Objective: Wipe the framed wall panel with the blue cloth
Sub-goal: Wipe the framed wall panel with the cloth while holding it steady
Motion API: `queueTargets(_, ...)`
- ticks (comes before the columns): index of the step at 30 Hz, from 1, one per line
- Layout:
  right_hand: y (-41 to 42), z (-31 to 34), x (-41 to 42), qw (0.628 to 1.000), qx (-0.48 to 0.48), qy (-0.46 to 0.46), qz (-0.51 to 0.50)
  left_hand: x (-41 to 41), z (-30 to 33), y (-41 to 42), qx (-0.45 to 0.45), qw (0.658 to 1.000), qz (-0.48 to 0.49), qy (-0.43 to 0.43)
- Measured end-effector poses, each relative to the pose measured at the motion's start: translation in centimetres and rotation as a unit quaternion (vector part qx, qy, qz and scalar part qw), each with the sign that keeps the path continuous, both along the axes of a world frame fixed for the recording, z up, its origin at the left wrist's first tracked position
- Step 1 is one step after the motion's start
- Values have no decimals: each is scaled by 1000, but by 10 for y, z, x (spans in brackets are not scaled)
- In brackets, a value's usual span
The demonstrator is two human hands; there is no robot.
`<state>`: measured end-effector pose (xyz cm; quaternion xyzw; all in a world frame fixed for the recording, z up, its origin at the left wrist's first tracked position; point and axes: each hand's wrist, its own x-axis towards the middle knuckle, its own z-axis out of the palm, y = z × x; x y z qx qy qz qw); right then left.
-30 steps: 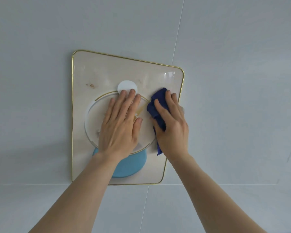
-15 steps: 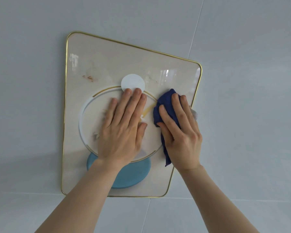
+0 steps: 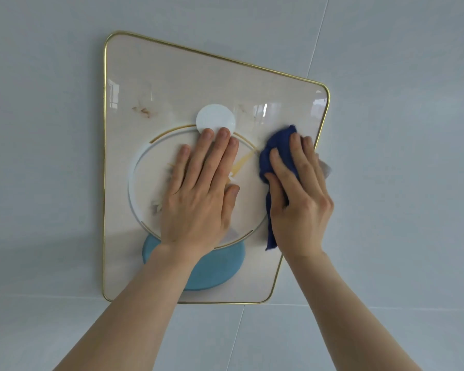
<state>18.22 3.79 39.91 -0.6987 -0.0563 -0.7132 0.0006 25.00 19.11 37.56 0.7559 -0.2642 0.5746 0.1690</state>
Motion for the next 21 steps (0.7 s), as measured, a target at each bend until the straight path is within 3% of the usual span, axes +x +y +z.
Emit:
queueTargets(4, -5, -25, -8, 1000, -12, 26, -3, 0, 1, 0, -4, 1000, -13, 0)
queueTargets(14, 1, -18, -24, 998, -13, 50, -36, -10, 6, 3, -2, 998, -45, 33)
queueTargets(21, 8, -35, -42, 990, 1, 127, -68, -17, 10, 12, 13, 997, -62, 46)
